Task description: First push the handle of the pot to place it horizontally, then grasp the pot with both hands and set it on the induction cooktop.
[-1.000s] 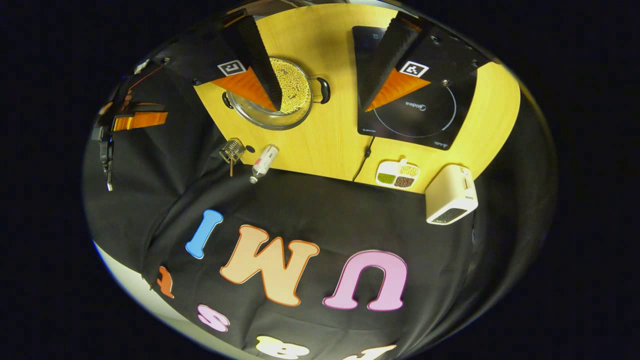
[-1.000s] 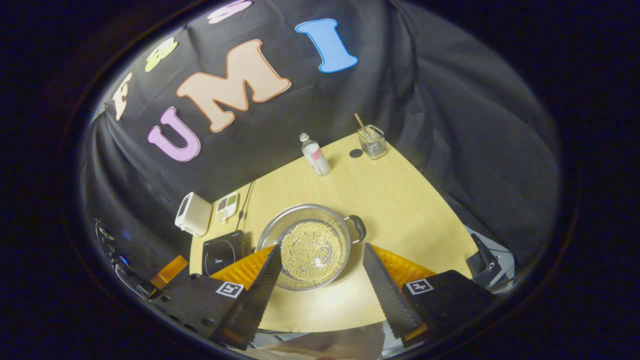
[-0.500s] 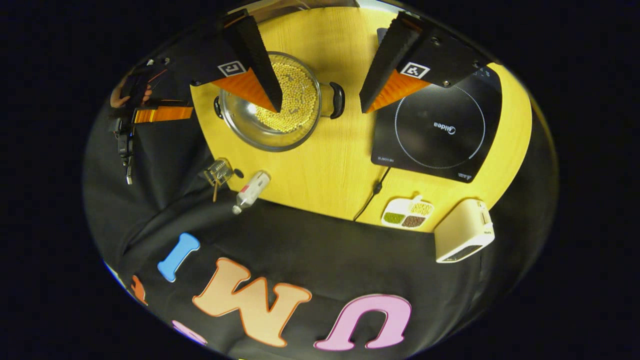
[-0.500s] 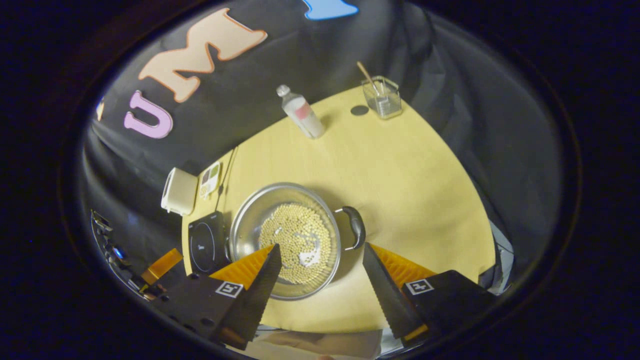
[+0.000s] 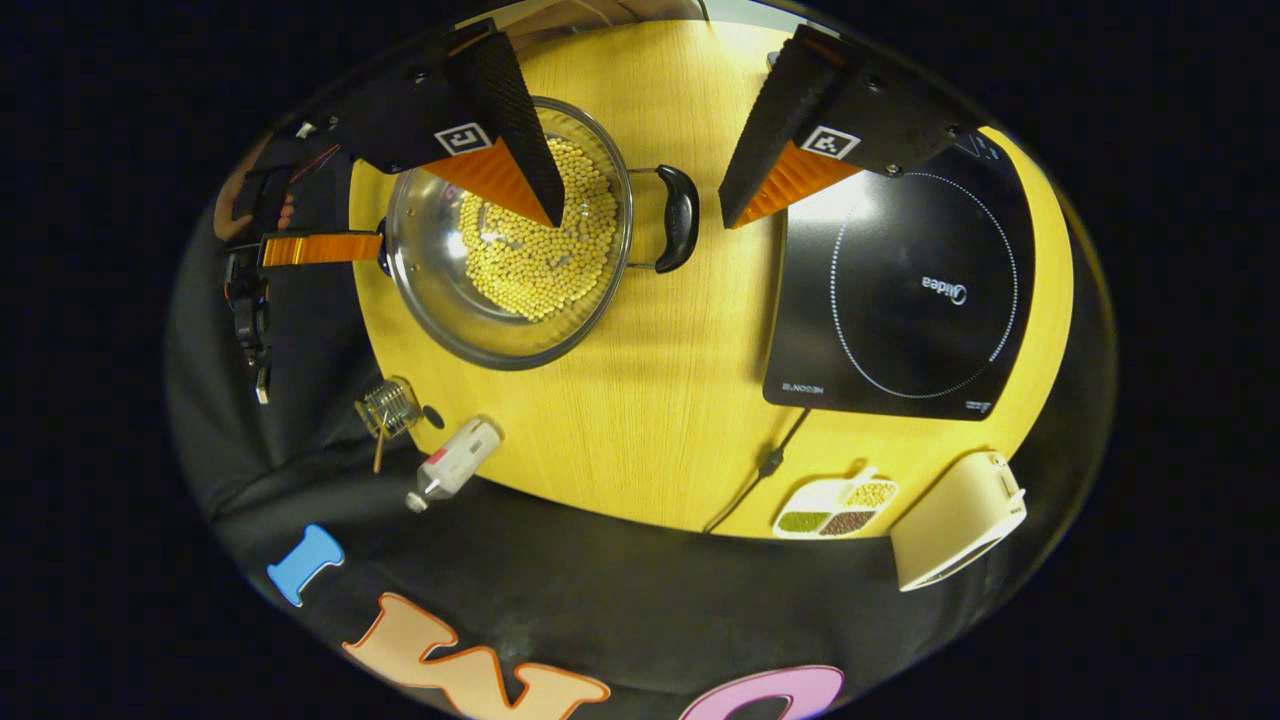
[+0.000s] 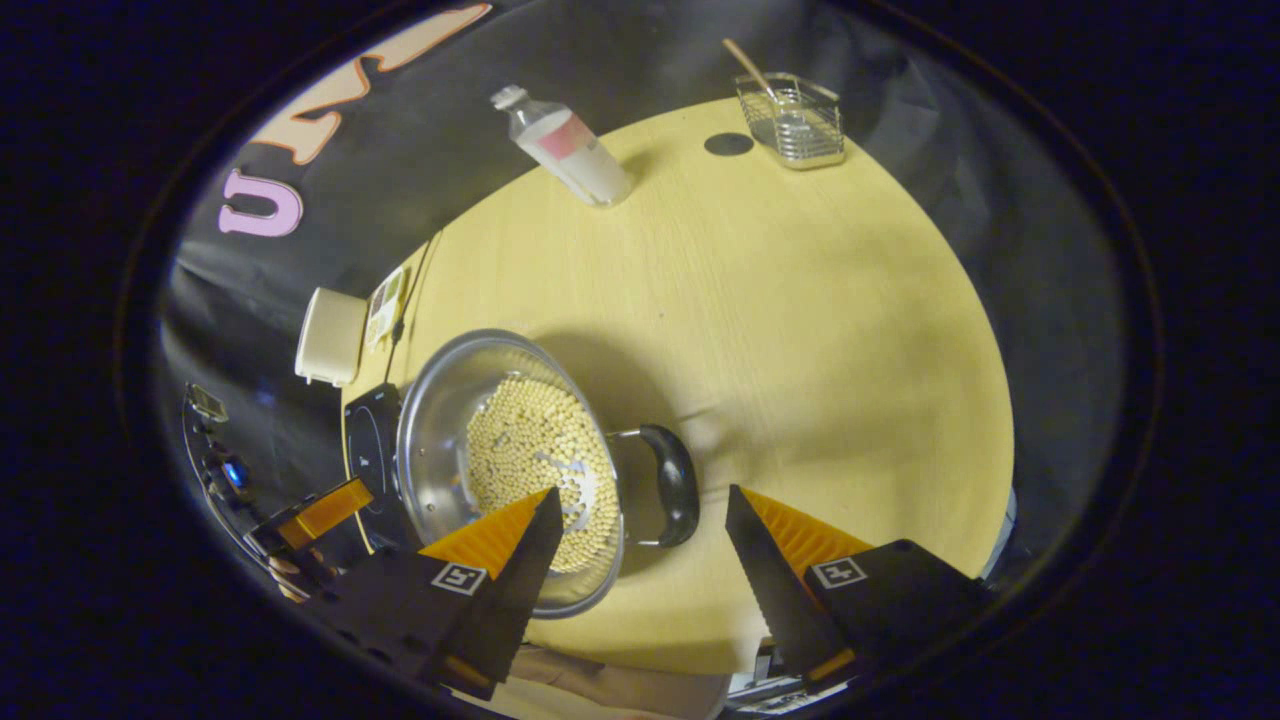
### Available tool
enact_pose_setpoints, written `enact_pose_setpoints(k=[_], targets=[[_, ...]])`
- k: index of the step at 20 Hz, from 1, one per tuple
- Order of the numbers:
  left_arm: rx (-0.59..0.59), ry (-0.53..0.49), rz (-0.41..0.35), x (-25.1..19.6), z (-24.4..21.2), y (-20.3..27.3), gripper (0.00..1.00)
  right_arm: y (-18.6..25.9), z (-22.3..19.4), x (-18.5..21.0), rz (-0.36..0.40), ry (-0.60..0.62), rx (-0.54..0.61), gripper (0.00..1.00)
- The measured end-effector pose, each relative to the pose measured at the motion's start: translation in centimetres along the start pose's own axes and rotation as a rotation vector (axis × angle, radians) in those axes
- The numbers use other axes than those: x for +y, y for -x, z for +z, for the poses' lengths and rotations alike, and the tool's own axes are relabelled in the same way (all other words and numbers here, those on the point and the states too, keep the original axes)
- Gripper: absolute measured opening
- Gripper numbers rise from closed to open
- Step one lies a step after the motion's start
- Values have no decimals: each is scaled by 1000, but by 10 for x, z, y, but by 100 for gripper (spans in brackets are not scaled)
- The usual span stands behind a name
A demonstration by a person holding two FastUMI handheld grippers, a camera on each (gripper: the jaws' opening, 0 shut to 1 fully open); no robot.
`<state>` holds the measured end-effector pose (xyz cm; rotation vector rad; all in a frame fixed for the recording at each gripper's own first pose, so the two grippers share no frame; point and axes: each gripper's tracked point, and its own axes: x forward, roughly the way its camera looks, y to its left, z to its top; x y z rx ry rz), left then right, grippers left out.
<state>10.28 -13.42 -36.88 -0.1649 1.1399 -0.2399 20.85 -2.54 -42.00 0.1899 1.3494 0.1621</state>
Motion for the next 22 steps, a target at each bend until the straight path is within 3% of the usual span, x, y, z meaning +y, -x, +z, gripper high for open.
enact_pose_setpoints(k=[1,2,3,4,7,8,10,12,14,16,17,18,19,20,21,22], targets=[[22,6,5,2,-2,-8,96,-6,-1,2,9,-1,15,100],[42,12,11,3,-3,-14,96,-12,0,2,18,-3,29,93],[58,15,15,4,-4,-20,96,-16,-2,4,31,-5,42,100],[73,16,21,6,-6,-24,96,-20,-1,5,44,-9,54,93],[109,12,28,8,-12,-35,96,-35,-3,8,68,-21,90,90],[119,14,23,6,-13,-39,96,-41,-6,9,70,-21,105,99],[147,18,27,8,-16,-45,96,-47,-8,9,76,-24,130,98],[168,21,26,7,-18,-50,99,-53,-10,10,95,-43,144,83],[185,29,19,7,-21,-57,89,-57,-13,11,91,-41,154,68],[216,30,43,13,-26,-63,92,-59,-15,9,85,-36,171,68],[222,33,41,13,-26,-63,79,-62,-16,9,84,-34,176,68],[223,41,35,11,-25,-66,83,-69,-16,8,79,-36,177,68],[225,44,32,10,-26,-67,88,-63,-17,9,86,-41,185,50],[228,42,34,11,-26,-70,76,-64,-17,9,89,-40,188,56],[233,39,40,13,-27,-71,80,-62,-17,9,91,-39,191,52],[238,36,52,15,-27,-72,70,-62,-15,6,82,-35,193,51]])
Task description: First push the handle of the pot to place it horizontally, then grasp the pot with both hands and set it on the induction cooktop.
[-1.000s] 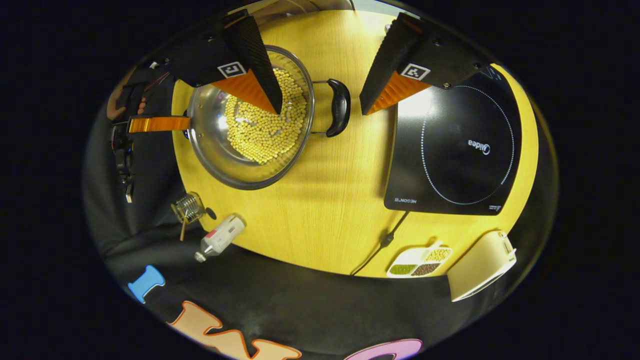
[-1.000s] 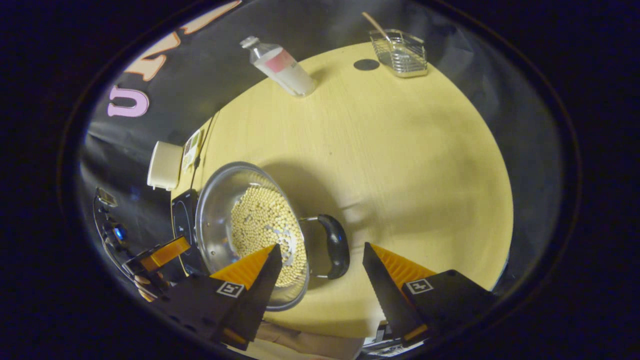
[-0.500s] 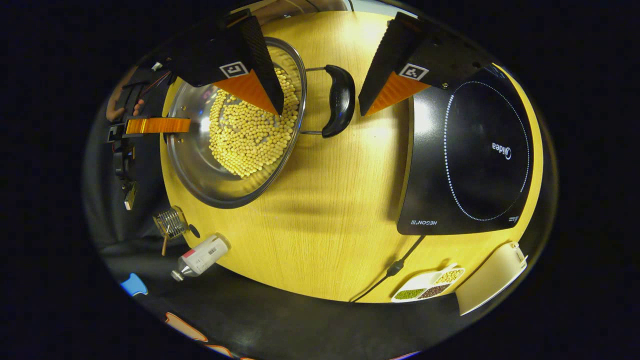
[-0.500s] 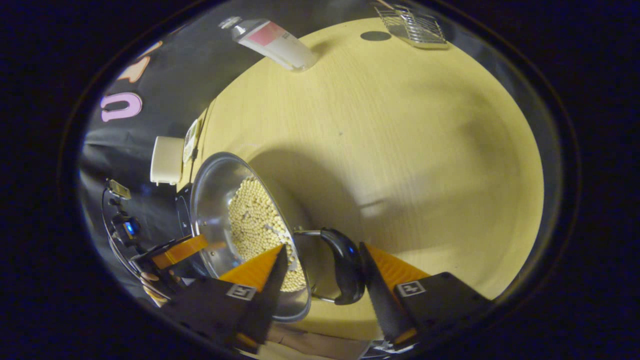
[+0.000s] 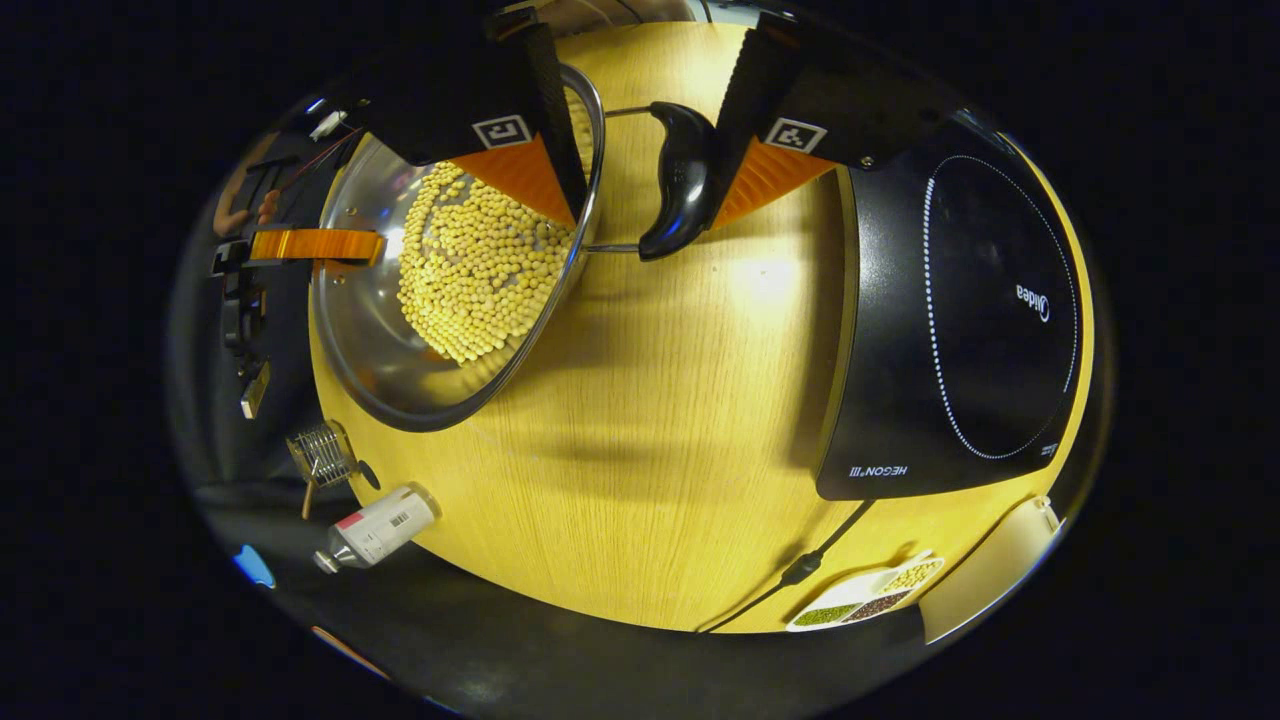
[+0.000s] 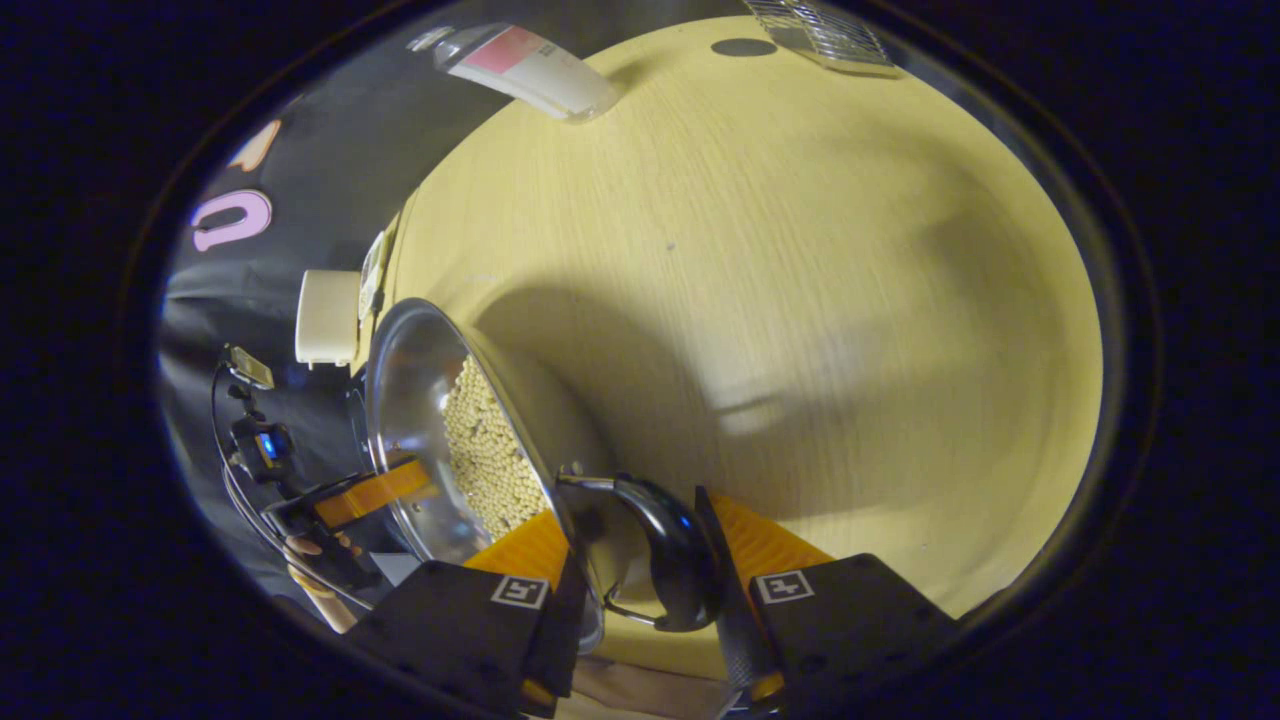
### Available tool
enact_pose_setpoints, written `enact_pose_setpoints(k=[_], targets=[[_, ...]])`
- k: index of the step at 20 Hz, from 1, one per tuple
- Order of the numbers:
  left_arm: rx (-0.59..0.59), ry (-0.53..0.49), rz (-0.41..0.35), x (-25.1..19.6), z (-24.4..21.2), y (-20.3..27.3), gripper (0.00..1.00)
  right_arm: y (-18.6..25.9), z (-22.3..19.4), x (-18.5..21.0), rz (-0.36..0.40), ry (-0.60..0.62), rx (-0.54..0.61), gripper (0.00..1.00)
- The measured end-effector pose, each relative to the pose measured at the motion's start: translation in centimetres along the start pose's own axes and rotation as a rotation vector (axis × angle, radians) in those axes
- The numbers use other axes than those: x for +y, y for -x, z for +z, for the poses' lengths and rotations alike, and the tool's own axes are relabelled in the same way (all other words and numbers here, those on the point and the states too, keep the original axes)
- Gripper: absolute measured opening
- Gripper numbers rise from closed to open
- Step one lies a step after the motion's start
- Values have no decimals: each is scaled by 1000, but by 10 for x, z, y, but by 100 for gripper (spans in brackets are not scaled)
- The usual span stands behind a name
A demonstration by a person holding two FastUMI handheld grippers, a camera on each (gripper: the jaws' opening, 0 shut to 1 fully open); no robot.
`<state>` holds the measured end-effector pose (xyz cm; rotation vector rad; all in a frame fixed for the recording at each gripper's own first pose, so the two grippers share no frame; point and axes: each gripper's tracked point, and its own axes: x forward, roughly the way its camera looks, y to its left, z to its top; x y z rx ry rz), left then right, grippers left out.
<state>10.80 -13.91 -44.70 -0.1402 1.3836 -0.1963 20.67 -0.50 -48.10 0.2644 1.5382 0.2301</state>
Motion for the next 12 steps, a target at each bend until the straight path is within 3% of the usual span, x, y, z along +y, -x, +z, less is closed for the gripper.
enact_pose_setpoints(k=[4,5,6,8,9,10,12], targets=[[11,26,9,2,-1,0,64,-1,1,1,12,-11,-9,53],[10,28,10,2,-1,0,63,-1,1,0,5,-6,-17,58],[9,25,14,1,-2,1,65,-1,3,-1,-8,0,-28,53],[-4,11,29,1,-2,2,64,-1,7,-4,-51,32,-60,58],[-14,-2,38,1,-2,3,59,2,7,-5,-65,51,-77,58],[-20,-16,42,1,-2,3,61,2,8,-5,-70,55,-81,48],[-26,-30,46,1,-2,3,61,1,7,-6,-74,61,-82,49]])
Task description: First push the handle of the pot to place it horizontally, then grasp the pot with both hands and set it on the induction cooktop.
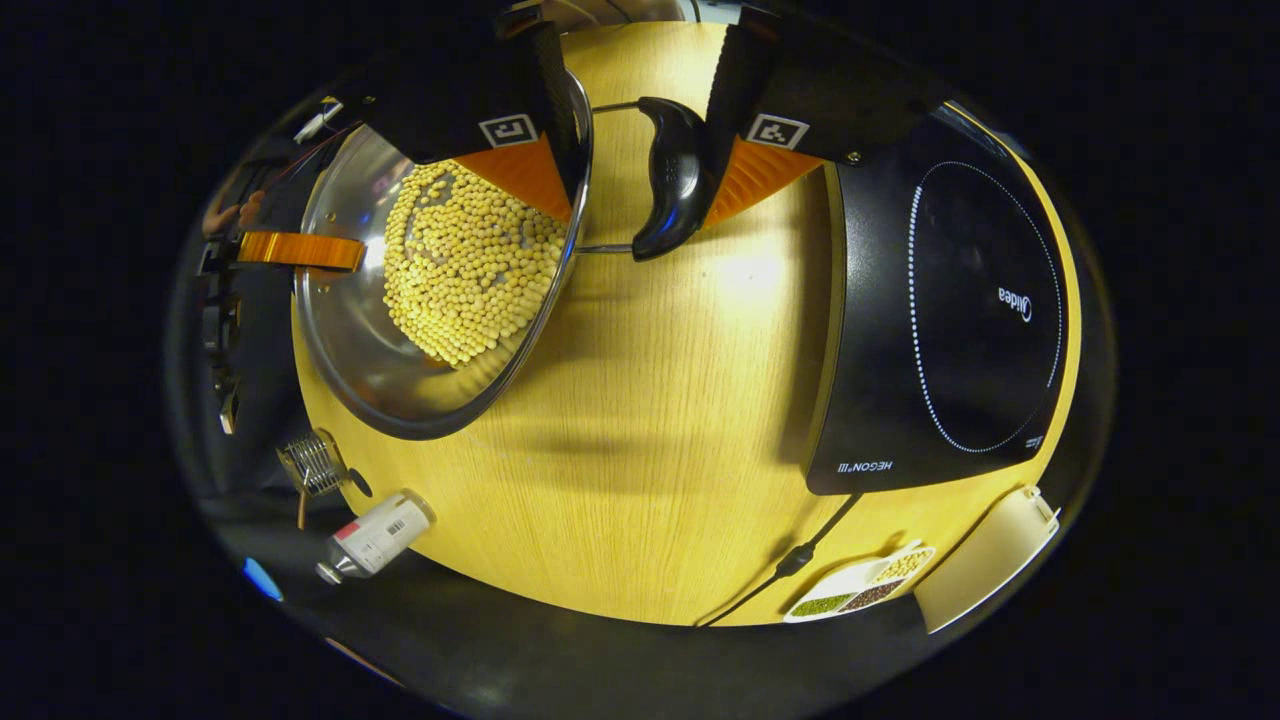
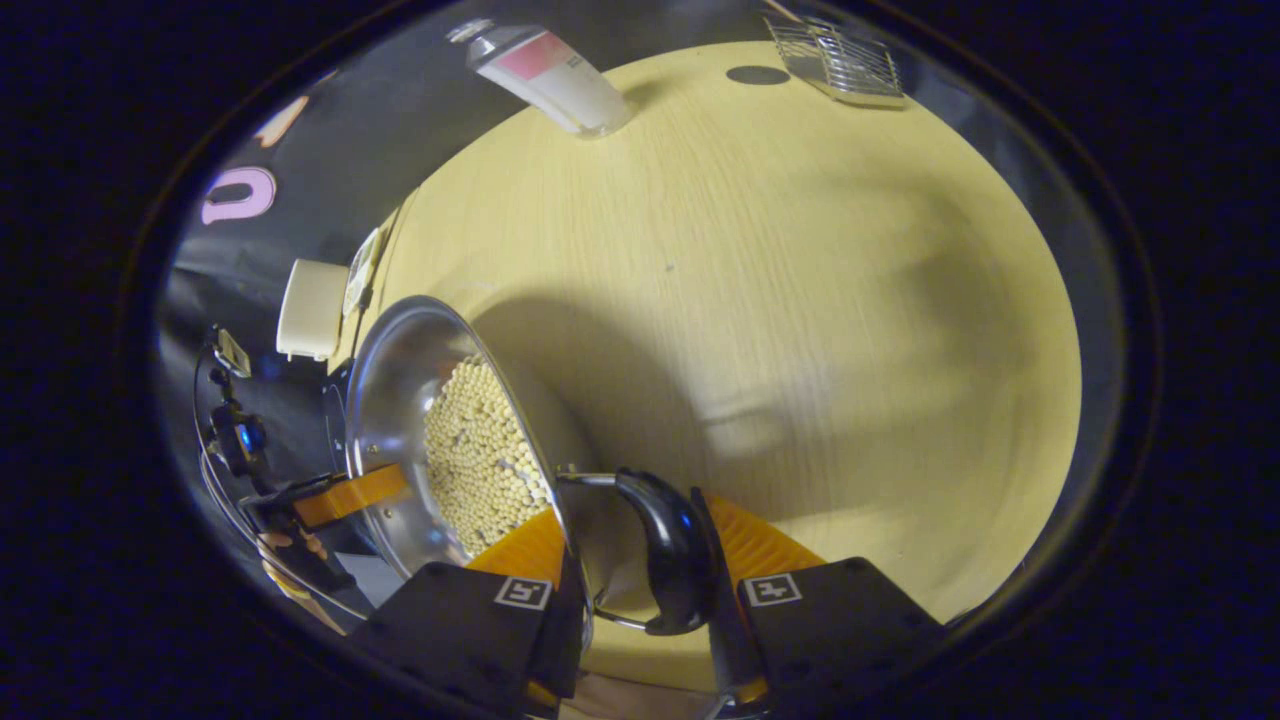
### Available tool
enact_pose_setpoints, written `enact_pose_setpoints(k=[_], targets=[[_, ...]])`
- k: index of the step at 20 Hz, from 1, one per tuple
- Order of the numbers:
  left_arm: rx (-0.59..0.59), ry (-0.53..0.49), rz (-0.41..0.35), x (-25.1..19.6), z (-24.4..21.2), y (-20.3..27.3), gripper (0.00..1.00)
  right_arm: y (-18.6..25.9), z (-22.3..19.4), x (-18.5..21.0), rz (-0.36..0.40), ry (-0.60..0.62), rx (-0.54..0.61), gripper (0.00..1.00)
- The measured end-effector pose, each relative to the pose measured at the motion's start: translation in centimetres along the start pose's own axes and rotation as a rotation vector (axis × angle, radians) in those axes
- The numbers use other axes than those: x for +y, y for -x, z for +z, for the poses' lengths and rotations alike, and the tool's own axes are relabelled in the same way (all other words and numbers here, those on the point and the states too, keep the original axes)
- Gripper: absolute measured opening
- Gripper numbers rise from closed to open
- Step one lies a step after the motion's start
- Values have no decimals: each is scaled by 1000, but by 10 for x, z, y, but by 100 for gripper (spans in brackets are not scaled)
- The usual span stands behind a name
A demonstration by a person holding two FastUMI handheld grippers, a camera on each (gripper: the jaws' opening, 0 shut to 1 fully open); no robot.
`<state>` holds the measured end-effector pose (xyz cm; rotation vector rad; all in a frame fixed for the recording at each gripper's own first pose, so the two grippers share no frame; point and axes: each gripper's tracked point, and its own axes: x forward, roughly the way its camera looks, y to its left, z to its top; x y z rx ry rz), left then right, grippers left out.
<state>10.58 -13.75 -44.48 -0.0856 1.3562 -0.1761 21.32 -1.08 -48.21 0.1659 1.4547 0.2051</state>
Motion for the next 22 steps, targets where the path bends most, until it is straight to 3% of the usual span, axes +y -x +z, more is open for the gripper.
enact_pose_setpoints(k=[10,12,13,14,21,22], targets=[[-30,22,-8,1,-2,3,60,1,1,1,9,64,-55,49],[-38,17,0,1,0,4,60,-1,-3,2,13,70,-61,55],[-41,15,1,0,1,3,60,-3,-4,3,15,68,-61,49],[-39,13,2,0,1,3,60,-4,-3,3,16,68,-62,55],[-14,-12,-9,0,5,-1,60,-3,-4,4,4,40,-66,54],[-11,-20,-11,1,6,0,60,-3,-4,5,3,34,-68,49]])
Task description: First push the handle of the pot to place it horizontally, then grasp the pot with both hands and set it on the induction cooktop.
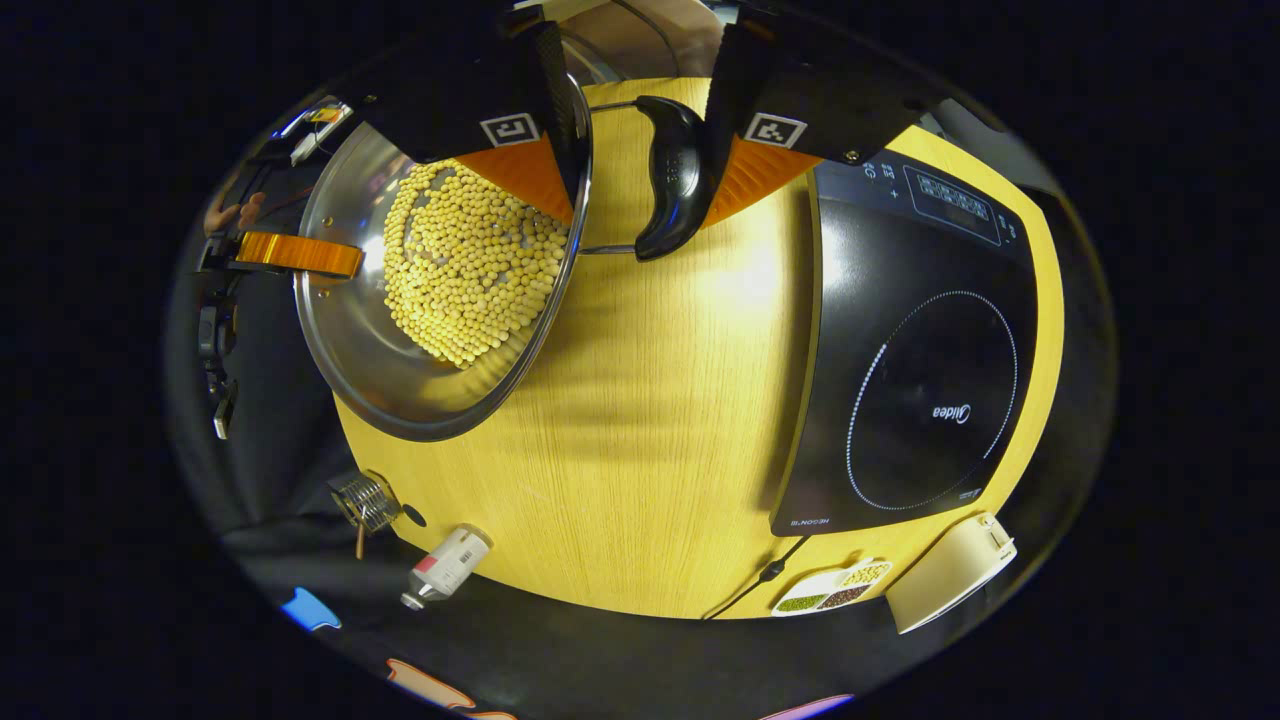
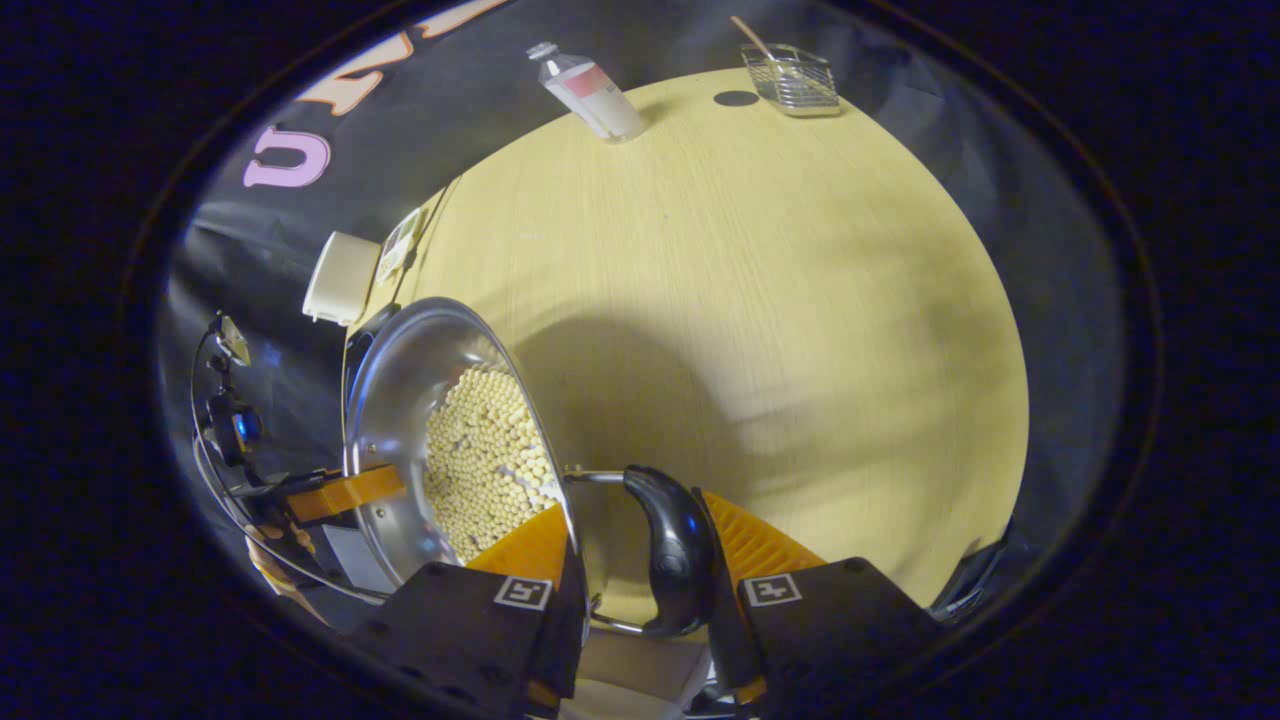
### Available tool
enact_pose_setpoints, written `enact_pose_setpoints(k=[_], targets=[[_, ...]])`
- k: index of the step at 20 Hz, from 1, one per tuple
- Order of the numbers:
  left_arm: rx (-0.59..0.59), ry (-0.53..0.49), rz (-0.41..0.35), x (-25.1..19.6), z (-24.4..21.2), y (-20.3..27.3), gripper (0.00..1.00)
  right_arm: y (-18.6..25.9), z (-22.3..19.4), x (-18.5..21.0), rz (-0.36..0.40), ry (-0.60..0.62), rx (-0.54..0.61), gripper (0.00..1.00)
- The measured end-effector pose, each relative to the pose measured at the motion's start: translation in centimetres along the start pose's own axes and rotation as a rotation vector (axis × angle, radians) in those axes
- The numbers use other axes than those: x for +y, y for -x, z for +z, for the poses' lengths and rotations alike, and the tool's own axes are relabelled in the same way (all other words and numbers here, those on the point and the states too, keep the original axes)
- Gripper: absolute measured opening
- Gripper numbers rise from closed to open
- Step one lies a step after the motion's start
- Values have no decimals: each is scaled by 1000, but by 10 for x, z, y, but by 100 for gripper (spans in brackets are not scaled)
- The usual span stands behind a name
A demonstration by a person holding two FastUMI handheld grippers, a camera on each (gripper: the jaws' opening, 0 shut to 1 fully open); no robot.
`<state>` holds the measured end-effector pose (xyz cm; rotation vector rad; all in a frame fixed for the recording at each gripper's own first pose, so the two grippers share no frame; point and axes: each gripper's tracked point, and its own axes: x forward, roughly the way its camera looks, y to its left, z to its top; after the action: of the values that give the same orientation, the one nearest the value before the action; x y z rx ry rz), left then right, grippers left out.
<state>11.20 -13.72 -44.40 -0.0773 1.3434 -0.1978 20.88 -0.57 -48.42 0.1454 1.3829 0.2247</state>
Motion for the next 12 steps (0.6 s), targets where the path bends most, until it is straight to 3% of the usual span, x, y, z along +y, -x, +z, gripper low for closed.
enact_pose_setpoints(k=[1,5,11,12], targets=[[2,-5,-3,-1,1,-1,60,0,-1,1,-2,-6,-3,54],[13,-33,-23,-1,4,-6,60,0,-5,1,-18,-29,-22,57],[-7,-94,-60,4,10,-10,60,4,-6,1,-41,-69,-75,55],[-12,-106,-66,5,11,-10,58,5,-6,1,-47,-78,-88,48]])
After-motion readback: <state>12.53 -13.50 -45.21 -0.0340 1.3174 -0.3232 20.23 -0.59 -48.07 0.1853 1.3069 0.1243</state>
